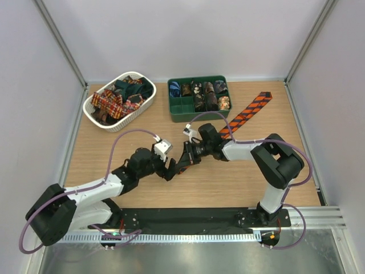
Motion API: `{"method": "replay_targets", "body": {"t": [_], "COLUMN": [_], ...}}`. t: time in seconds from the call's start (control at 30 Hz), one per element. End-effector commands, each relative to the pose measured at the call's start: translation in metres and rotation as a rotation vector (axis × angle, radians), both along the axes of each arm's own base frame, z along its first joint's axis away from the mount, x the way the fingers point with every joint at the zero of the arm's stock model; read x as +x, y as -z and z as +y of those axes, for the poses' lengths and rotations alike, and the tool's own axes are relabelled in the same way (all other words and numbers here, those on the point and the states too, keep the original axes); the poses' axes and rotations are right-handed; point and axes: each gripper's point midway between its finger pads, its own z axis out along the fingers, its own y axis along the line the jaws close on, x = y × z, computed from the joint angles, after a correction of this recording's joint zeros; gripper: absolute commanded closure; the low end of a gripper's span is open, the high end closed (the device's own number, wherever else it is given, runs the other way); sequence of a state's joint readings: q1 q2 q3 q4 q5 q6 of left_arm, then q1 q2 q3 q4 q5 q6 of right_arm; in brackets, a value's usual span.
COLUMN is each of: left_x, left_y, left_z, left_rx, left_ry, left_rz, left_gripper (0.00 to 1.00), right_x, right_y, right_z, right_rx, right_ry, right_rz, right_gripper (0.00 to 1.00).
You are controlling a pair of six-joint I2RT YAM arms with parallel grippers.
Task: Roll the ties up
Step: Roll the tie
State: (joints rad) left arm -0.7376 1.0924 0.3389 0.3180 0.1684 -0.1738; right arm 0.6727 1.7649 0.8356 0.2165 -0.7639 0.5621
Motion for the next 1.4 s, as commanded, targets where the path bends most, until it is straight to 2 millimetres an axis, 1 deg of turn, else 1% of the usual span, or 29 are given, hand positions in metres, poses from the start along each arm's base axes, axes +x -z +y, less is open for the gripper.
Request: {"method": "replay_targets", "body": {"t": [0.0,0.03,0.13,0.27,0.33,0.4,0.43,0.47,0.6,0.77,0.83,0.97,1.13,1.23,1.37], "left_x": [0.013,0.012,0.013,0.017,0.020,0.019,0.020,0.019,0.020,0.012,0.011,0.010,0.013,0.016,0.017], "left_y": [-0.015,-0.009,-0.002,0.011,0.011,0.016,0.016,0.020,0.026,0.028,0.031,0.039,0.045,0.044,0.039], "left_z": [-0.009,-0.012,-0.018,-0.020,-0.022,-0.023,-0.024,-0.023,-0.027,-0.037,-0.038,-0.042,-0.043,-0.044,-0.048], "left_rx": [0.039,0.053,0.080,0.131,0.144,0.161,0.165,0.178,0.207,0.192,0.203,0.229,0.252,0.256,0.252], "left_ry": [0.045,0.062,0.085,0.081,0.079,0.084,0.085,0.086,0.101,0.154,0.154,0.168,0.164,0.157,0.162], "left_rz": [-0.081,-0.059,-0.024,0.018,0.016,0.020,0.018,0.027,0.050,0.064,0.070,0.094,0.100,0.097,0.093], "left_gripper": [0.20,0.22,0.25,0.29,0.33,0.36,0.37,0.37,0.40,0.37,0.37,0.39,0.42,0.42,0.42], "right_x": [0.001,0.003,0.006,0.012,0.015,0.018,0.019,0.021,0.021,0.025,0.027,0.030,0.033,0.033,0.033], "right_y": [-0.008,-0.008,-0.002,0.003,0.008,0.013,0.015,0.017,0.027,0.037,0.041,0.049,0.049,0.049,0.042], "right_z": [0.001,-0.001,-0.006,-0.009,-0.012,-0.015,-0.015,-0.016,-0.019,-0.025,-0.028,-0.032,-0.033,-0.033,-0.031], "right_rx": [0.042,0.040,0.011,0.000,-0.024,-0.037,-0.041,-0.051,-0.079,-0.126,-0.153,-0.183,-0.196,-0.196,-0.177], "right_ry": [-0.025,-0.025,-0.011,0.003,0.018,0.028,0.031,0.041,0.050,0.076,0.080,0.089,0.099,0.094,0.088], "right_rz": [-0.007,-0.017,-0.025,-0.038,-0.040,-0.037,-0.038,-0.039,-0.033,-0.046,-0.058,-0.055,-0.070,-0.068,-0.075], "right_gripper": [0.99,0.99,0.99,0.99,0.99,0.99,0.99,0.99,0.99,0.99,0.99,0.99,0.99,0.99,0.99]}}
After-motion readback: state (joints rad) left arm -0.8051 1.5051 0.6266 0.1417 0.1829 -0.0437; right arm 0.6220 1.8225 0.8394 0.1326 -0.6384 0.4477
